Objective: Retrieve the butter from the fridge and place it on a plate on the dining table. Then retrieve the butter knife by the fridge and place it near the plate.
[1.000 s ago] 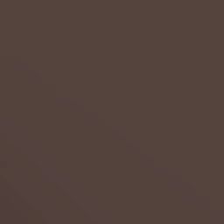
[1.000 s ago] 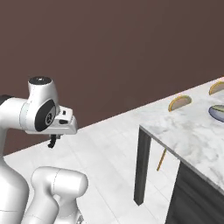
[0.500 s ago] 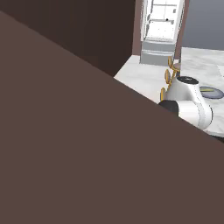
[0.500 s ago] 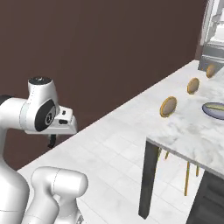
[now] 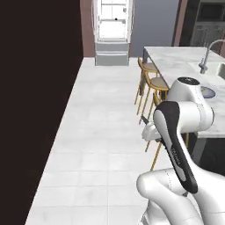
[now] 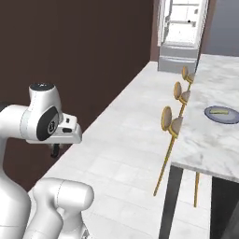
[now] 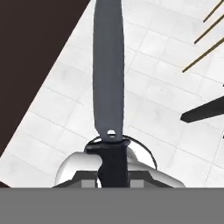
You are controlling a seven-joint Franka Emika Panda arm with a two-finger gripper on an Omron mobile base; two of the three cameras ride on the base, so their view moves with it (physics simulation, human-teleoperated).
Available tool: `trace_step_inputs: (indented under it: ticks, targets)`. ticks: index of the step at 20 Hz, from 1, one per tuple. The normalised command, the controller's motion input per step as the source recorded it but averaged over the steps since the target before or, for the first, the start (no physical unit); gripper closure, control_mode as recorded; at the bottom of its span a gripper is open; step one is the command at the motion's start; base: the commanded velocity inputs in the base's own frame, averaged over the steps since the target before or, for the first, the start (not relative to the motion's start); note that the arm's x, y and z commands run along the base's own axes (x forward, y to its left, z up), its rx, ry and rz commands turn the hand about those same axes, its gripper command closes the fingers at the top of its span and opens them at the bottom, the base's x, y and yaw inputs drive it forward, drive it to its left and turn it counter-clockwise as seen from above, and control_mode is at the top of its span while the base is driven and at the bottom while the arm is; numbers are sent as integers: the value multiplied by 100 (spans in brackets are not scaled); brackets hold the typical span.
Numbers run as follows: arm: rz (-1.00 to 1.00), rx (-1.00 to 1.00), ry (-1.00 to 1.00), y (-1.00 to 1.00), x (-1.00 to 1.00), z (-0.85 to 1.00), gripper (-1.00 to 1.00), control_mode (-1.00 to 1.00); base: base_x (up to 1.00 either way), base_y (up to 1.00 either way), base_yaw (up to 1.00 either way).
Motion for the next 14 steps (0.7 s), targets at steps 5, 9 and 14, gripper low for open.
trace_step_inputs:
  ticks: [5, 9, 14]
  targets:
    - [0, 0, 0, 0, 0, 0, 100, 100, 95, 88, -63]
    - [0, 0, 0, 0, 0, 0, 100, 100, 75, 83, -66]
    - [0, 0, 0, 0, 0, 0, 100, 100, 55, 80, -67]
